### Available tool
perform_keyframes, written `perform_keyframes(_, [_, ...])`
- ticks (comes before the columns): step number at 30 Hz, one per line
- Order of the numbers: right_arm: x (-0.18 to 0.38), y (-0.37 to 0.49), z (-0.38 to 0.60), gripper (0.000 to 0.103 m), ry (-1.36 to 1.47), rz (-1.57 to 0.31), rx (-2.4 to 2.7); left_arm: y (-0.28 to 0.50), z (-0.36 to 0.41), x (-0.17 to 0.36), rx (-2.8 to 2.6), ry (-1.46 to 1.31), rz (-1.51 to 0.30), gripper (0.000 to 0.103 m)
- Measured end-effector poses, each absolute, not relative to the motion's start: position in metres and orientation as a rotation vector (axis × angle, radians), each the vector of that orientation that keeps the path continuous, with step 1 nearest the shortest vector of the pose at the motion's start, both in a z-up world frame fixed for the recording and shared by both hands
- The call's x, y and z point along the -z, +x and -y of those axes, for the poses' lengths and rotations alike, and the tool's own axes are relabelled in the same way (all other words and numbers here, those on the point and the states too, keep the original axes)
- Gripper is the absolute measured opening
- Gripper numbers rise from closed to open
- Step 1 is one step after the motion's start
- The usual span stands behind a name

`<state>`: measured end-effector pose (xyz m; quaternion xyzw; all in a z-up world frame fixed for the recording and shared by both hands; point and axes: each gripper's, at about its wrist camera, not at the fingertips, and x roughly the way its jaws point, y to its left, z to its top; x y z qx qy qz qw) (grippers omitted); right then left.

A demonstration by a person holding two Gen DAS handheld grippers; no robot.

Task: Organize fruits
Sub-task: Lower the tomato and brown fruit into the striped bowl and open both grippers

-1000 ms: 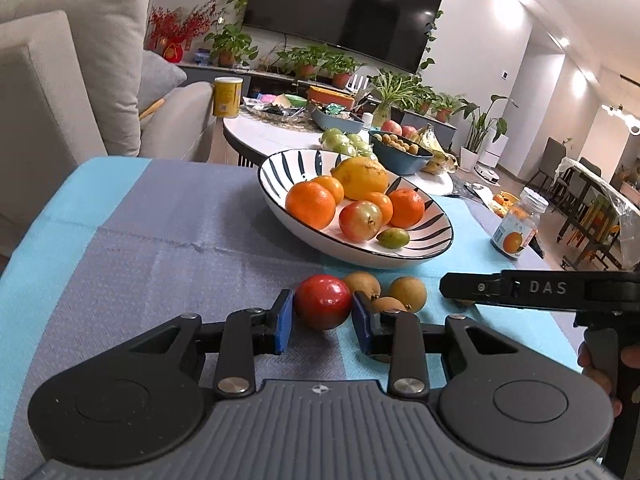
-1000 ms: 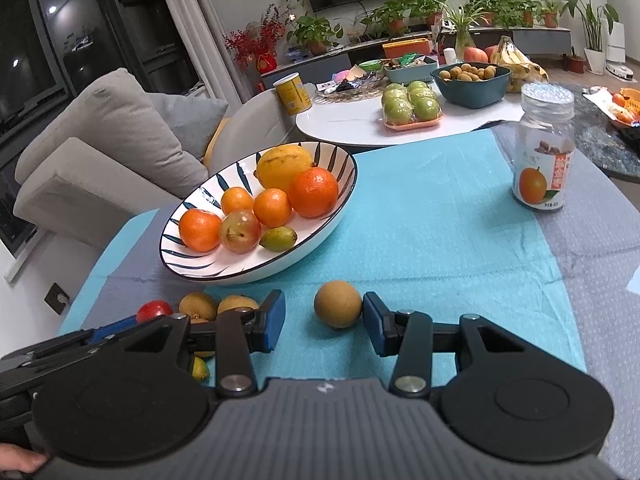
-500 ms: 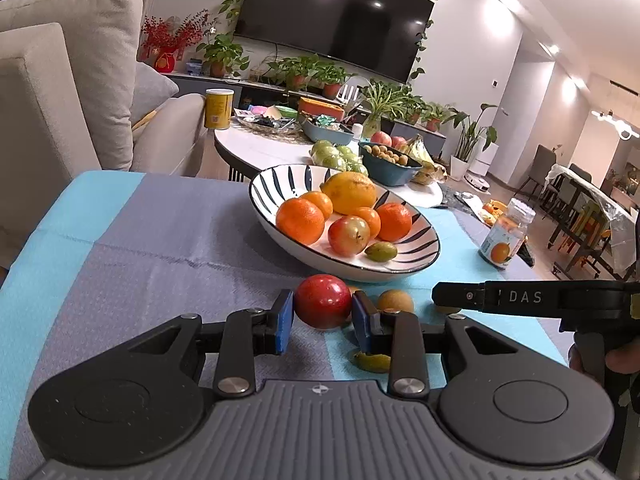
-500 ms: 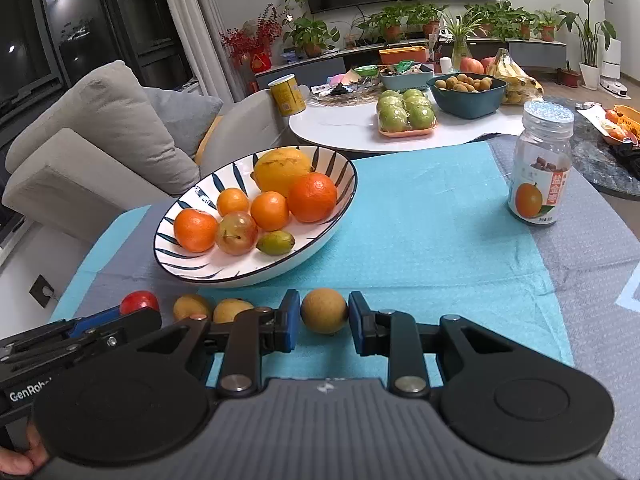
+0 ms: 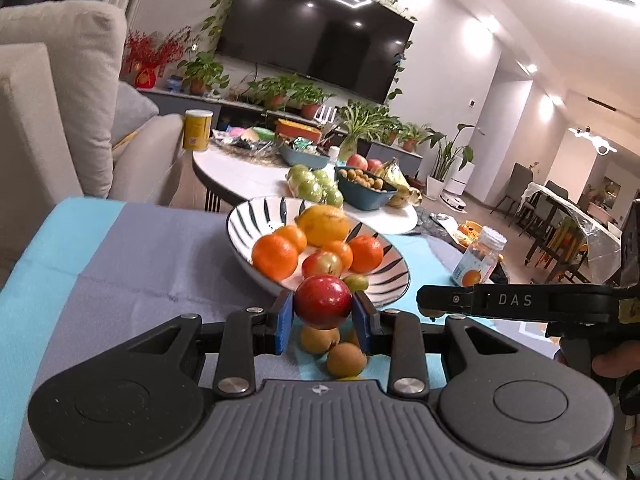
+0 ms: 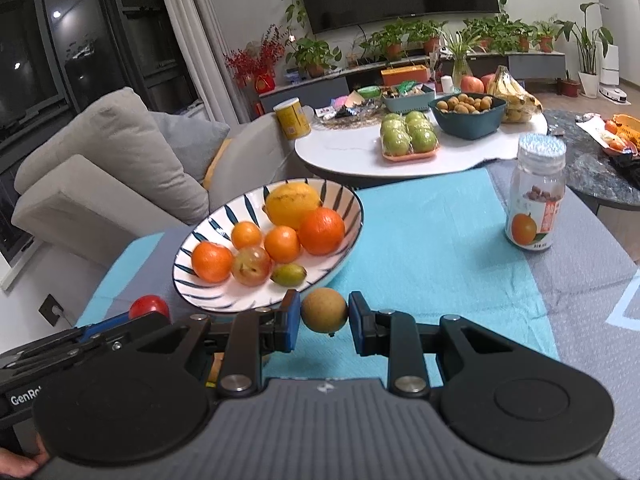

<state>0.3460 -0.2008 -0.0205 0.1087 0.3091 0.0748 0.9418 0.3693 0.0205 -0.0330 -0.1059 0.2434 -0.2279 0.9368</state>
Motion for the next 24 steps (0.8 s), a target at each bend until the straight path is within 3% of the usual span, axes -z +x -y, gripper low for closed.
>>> perform_keyframes(24, [0.009, 0.365, 0.186, 0.036, 0.203, -0.586, -0.19, 0.382, -0.018, 0.028, 0.484, -0.231, -0.474, 0.029])
